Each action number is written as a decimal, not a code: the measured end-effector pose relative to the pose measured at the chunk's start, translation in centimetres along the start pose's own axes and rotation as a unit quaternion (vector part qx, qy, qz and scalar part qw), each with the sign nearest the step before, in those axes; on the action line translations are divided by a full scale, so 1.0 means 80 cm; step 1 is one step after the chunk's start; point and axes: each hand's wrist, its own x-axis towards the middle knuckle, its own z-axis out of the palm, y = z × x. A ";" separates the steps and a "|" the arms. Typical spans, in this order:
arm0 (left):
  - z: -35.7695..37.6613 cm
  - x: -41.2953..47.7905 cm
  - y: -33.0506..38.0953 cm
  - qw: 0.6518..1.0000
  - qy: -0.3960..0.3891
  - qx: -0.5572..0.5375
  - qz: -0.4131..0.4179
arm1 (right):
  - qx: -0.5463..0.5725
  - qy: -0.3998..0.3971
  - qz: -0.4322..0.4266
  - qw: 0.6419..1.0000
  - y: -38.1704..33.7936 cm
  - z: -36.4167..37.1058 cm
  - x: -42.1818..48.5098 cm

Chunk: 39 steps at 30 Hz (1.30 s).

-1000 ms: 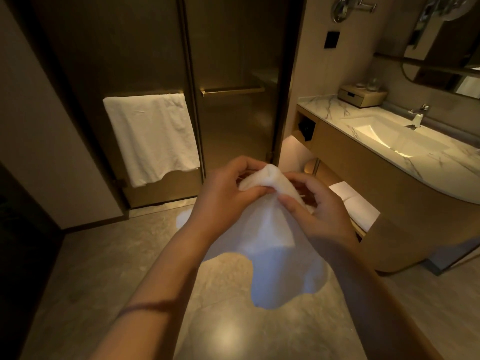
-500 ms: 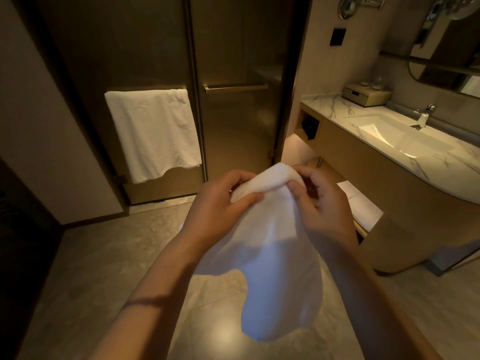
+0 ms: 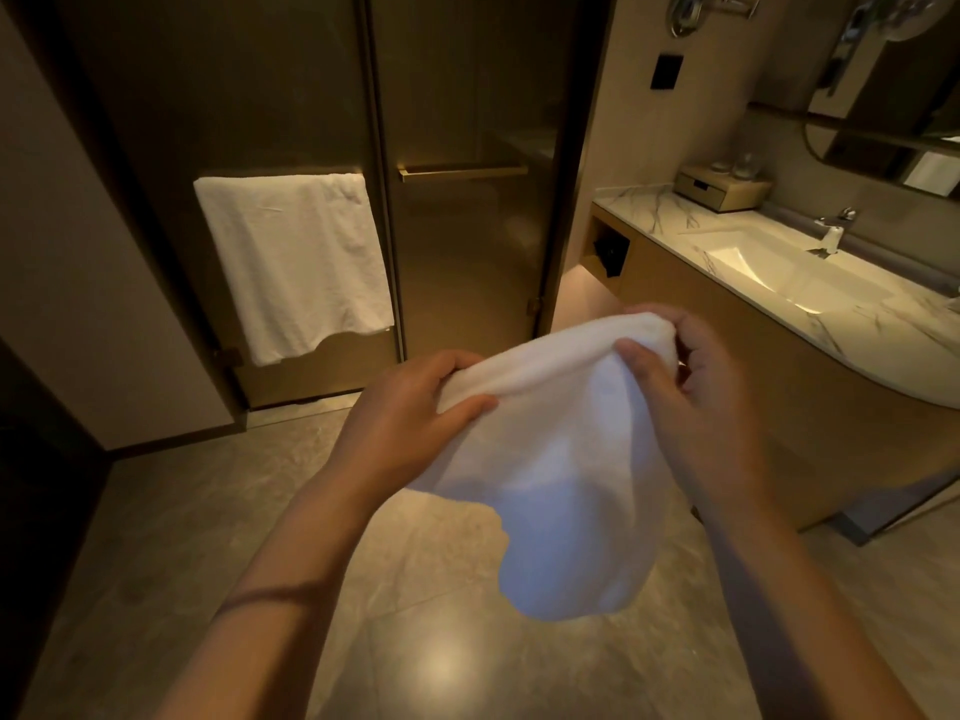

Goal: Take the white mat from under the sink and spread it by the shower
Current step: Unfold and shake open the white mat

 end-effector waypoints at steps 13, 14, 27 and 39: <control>-0.004 0.019 0.015 0.998 -0.021 0.016 0.059 | -0.217 -0.161 -0.066 0.961 0.001 -0.003 0.002; -0.010 0.019 0.011 0.997 -0.024 0.032 0.063 | -0.213 -0.150 -0.064 0.963 0.002 -0.004 0.003; -0.002 0.016 0.015 0.999 -0.039 -0.034 0.012 | -0.294 -0.210 -0.097 0.928 0.002 0.011 0.008; -0.001 0.016 0.021 0.980 0.005 -0.193 -0.052 | -0.268 -0.151 -0.108 0.945 -0.001 0.024 0.001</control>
